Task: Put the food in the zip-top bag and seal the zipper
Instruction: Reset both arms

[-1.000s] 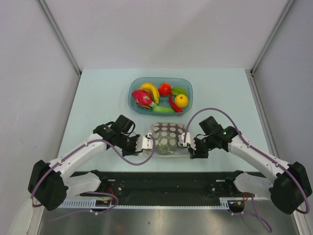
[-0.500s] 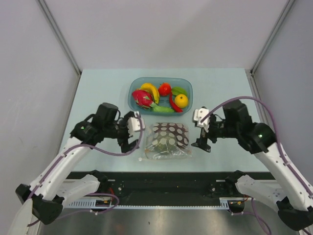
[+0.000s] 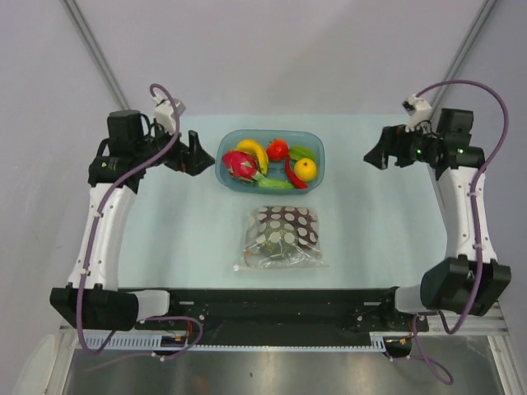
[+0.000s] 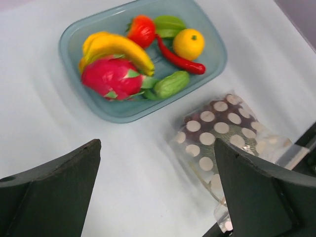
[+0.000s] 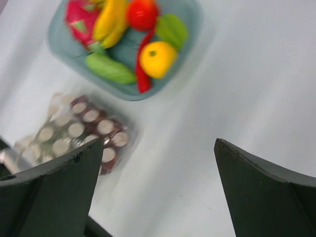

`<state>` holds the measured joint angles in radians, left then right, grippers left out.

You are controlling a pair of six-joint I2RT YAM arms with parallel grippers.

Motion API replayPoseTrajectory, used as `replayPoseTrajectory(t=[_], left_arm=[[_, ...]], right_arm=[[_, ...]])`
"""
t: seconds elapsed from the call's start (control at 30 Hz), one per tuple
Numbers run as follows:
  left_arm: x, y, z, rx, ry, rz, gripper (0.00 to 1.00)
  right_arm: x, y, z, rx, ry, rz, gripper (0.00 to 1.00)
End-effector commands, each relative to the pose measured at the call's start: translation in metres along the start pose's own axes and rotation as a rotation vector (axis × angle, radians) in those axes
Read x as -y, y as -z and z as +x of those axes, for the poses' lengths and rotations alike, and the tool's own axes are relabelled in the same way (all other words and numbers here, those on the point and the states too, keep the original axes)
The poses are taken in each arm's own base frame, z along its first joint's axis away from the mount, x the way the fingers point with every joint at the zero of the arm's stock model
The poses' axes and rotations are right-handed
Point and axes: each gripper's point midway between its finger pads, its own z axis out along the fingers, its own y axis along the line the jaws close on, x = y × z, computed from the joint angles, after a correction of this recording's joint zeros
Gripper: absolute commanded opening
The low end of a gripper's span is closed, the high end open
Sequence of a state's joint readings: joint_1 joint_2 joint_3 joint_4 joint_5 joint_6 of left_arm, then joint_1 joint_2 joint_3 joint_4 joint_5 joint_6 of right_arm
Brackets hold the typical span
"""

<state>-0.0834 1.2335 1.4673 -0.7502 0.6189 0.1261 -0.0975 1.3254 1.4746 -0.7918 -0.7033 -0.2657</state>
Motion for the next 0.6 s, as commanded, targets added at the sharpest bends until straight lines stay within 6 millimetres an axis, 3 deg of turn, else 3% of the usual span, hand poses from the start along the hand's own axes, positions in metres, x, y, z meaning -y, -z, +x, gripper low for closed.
replayPoseTrajectory(t=[0.0, 0.07, 0.13, 0.23, 0.27, 0.3, 0.37, 0.5, 0.57], left_arm=[[-0.047, 0.007, 0.021, -0.018, 0.238, -0.087, 1.0], [-0.066, 0.002, 0.045, -0.06, 0.338, -0.121, 1.0], [-0.094, 0.004, 0.068, -0.093, 0.386, -0.196, 1.0], [-0.126, 0.007, 0.11, -0.166, 0.364, -0.337, 1.0], [-0.13, 0.005, 0.127, -0.202, 0.371, -0.356, 1.0], [-0.133, 0.005, 0.134, -0.216, 0.359, -0.37, 1.0], [-0.138, 0.005, 0.15, -0.253, 0.377, -0.403, 1.0], [-0.142, 0.007, 0.143, -0.241, 0.356, -0.418, 1.0], [-0.147, 0.01, 0.125, -0.219, 0.334, -0.429, 1.0]], right_arm=[[0.057, 0.002, 0.016, 0.028, -0.249, 0.086, 1.0], [0.079, 0.0, 0.045, -0.004, -0.307, 0.128, 1.0], [0.085, -0.003, 0.062, -0.027, -0.329, 0.149, 1.0], [0.085, -0.012, 0.096, -0.086, -0.328, 0.183, 1.0], [0.079, -0.018, 0.101, -0.104, -0.304, 0.181, 1.0], [0.077, -0.022, 0.119, -0.146, -0.308, 0.196, 1.0], [0.071, -0.031, 0.126, -0.167, -0.262, 0.206, 1.0], [0.06, -0.039, 0.124, -0.188, -0.198, 0.199, 1.0], [0.062, -0.039, 0.106, -0.167, -0.183, 0.196, 1.0]])
